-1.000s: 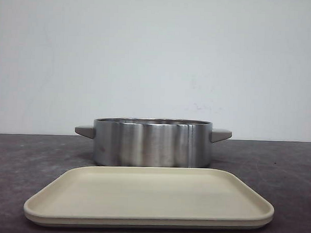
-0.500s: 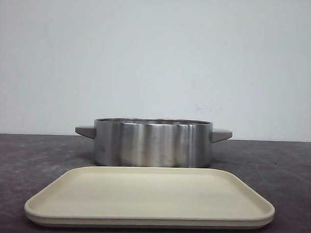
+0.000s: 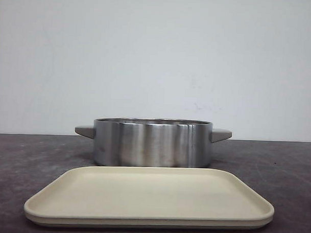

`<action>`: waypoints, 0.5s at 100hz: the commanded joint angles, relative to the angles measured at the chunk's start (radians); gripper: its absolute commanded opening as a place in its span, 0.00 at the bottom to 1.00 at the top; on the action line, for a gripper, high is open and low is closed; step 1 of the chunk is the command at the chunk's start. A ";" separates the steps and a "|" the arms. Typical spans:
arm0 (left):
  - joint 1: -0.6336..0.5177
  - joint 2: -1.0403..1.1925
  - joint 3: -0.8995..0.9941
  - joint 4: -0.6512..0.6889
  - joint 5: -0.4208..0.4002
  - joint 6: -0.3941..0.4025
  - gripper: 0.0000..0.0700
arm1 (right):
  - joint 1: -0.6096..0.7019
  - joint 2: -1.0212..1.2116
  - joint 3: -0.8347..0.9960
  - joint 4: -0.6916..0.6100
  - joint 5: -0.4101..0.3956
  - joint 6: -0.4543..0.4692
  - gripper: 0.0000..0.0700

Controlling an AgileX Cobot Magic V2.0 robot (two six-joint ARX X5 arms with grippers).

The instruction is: Steam buns

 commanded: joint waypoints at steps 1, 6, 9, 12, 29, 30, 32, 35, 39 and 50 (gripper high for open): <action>0.013 -0.002 -0.018 -0.032 -0.004 0.045 0.02 | -0.001 0.001 -0.004 0.006 0.000 -0.005 0.02; 0.023 -0.002 -0.018 -0.071 -0.004 0.045 0.02 | -0.001 0.001 -0.004 0.006 0.000 -0.006 0.02; 0.028 -0.002 -0.018 -0.079 -0.004 0.047 0.02 | -0.001 0.001 -0.004 0.006 0.000 -0.006 0.02; 0.032 -0.002 -0.018 -0.076 0.003 0.058 0.02 | -0.001 0.001 -0.004 0.006 0.000 -0.006 0.02; 0.040 -0.002 -0.018 -0.077 0.034 0.065 0.02 | -0.001 0.001 -0.004 0.006 0.000 -0.005 0.02; 0.040 -0.002 -0.018 -0.076 0.038 0.065 0.02 | -0.001 0.001 -0.004 0.006 0.000 -0.006 0.02; 0.039 -0.002 -0.018 -0.075 0.045 0.064 0.02 | -0.001 0.001 -0.004 0.006 0.000 -0.005 0.02; 0.039 -0.001 -0.018 -0.072 0.053 0.063 0.02 | -0.001 0.001 -0.004 0.006 0.000 -0.006 0.02; 0.039 0.002 -0.018 -0.070 0.058 0.063 0.02 | -0.001 0.001 -0.004 0.006 0.000 -0.005 0.02; 0.039 0.001 -0.018 -0.069 0.055 0.064 0.02 | -0.001 0.001 -0.004 0.006 0.000 -0.005 0.02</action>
